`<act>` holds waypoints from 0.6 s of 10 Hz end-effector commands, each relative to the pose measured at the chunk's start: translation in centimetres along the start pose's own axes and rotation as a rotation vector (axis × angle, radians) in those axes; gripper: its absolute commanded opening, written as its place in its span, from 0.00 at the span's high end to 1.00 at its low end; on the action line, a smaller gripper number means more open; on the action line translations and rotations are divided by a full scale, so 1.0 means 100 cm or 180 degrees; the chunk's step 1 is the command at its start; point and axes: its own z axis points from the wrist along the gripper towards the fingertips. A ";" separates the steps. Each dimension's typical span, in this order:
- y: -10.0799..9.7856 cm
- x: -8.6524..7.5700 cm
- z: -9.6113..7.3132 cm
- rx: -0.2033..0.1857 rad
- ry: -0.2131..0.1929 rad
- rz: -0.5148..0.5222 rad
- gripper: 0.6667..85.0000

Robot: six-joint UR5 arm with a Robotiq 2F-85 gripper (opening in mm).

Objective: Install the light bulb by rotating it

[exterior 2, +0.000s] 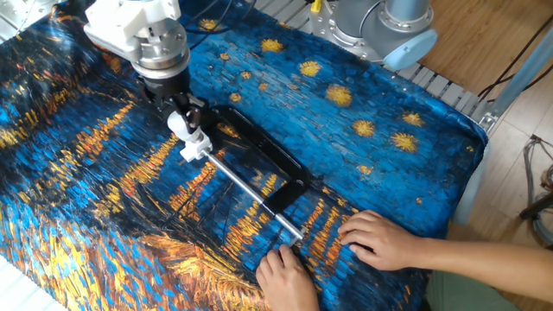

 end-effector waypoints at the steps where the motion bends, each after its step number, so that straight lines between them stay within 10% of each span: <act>1: 0.008 0.003 -0.003 -0.0117 0.0016 0.0240 0.96; 6: -0.010 0.004 -0.002 0.0050 0.0000 0.0234 0.95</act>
